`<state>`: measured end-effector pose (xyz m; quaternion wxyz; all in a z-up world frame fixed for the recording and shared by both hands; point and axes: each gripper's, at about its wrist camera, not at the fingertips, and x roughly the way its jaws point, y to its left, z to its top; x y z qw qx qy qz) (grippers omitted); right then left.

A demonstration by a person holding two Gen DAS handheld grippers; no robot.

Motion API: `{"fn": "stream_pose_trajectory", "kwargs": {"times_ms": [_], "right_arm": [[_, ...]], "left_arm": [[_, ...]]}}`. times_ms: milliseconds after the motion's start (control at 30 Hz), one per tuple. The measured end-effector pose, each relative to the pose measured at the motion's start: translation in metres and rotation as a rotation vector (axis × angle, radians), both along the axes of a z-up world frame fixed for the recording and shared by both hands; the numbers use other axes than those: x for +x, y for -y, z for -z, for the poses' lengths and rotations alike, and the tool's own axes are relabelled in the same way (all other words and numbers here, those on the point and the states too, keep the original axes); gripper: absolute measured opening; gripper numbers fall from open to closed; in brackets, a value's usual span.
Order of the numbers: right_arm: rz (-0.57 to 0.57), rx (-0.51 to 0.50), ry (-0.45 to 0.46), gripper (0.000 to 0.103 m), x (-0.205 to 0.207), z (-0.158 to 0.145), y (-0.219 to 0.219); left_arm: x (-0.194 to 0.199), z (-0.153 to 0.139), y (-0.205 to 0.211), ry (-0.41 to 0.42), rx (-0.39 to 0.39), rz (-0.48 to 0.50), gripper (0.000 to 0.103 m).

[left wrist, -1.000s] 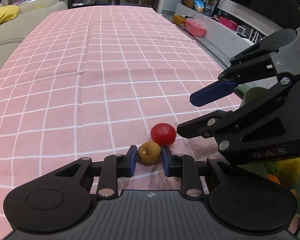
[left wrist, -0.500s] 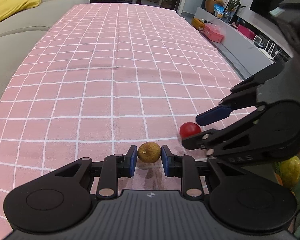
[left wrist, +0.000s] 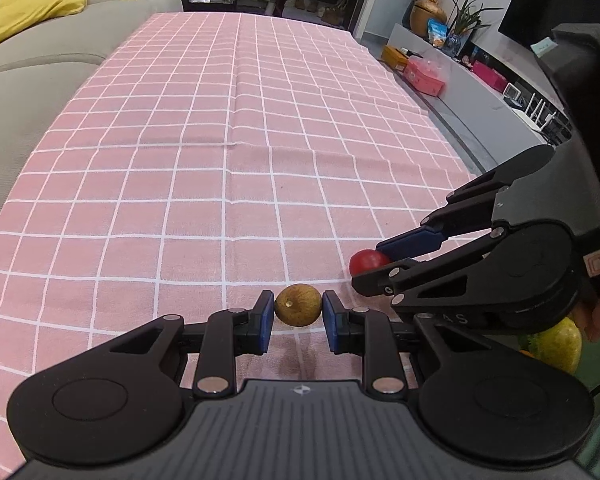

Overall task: Organize fruits
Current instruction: 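Grasp the kiwi with the left tool while the right tool grasps the red tomato, then lower the kiwi and tomato into the green colander and open both tools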

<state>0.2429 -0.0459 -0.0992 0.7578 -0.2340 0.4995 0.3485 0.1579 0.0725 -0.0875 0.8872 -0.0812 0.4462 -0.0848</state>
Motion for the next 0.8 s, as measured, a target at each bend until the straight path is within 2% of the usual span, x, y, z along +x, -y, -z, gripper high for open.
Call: {"fn": "stream_pose_trajectory", "kwargs": {"times_ms": [200, 400, 600, 800], "right_arm": [[0.029, 0.063, 0.040, 0.023, -0.013, -0.031, 0.011], [0.097, 0.158, 0.072, 0.023, -0.034, -0.069, 0.038], [0.187, 0.227, 0.092, 0.023, -0.063, -0.097, 0.076], [0.284, 0.243, 0.110, 0.023, -0.087, -0.105, 0.125]], "left_arm": [[-0.010, -0.017, 0.004, 0.027, 0.007, 0.001, 0.029], [-0.022, -0.038, 0.010, 0.054, -0.025, -0.004, 0.029], [-0.035, -0.059, 0.033, 0.085, -0.033, 0.048, 0.029], [-0.043, -0.072, 0.066, 0.101, -0.036, 0.136, 0.029]]}}
